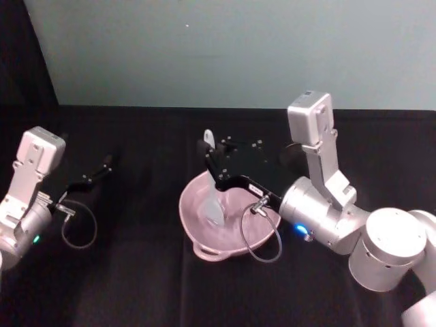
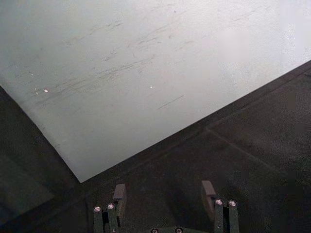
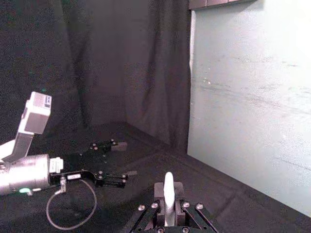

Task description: Use the one hand to pick up the spoon and stir the clear water in the bowl.

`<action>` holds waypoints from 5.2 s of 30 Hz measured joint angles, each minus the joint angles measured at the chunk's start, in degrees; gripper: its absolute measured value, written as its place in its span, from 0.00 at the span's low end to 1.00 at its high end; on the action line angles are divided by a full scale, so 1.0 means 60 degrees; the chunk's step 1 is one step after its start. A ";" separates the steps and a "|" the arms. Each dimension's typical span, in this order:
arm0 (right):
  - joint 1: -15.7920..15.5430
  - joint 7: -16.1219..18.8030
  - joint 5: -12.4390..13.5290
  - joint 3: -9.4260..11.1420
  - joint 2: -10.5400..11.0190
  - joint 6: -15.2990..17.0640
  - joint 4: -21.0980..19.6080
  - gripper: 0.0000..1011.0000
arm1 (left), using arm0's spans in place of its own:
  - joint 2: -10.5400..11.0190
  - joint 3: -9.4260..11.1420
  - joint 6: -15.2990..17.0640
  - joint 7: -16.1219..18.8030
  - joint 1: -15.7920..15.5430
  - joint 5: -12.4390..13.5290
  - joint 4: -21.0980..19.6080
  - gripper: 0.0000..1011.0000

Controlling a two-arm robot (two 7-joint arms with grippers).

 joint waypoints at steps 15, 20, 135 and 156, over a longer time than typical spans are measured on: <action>0.0724 -0.0064 0.0176 -0.0014 -0.0634 -0.0242 0.1276 0.12 | 0.0000 0.0000 -0.0001 0.0000 -0.0001 0.0000 0.0000 1.00; 0.0976 -0.0235 0.0170 0.0182 -0.0688 -0.0290 0.1686 0.12 | 0.0000 -0.0001 0.0000 0.0000 -0.0001 0.0000 0.0001 1.00; 0.1433 -0.0087 0.0010 -0.0087 -0.0722 -0.0193 0.2012 0.12 | 0.0000 0.0000 0.0000 0.0000 -0.0001 0.0000 0.0000 1.00; 0.0603 -0.0456 -0.0177 0.0882 0.0086 -0.0040 0.0913 0.12 | 0.0000 0.0000 0.0000 0.0000 0.0000 0.0000 0.0000 1.00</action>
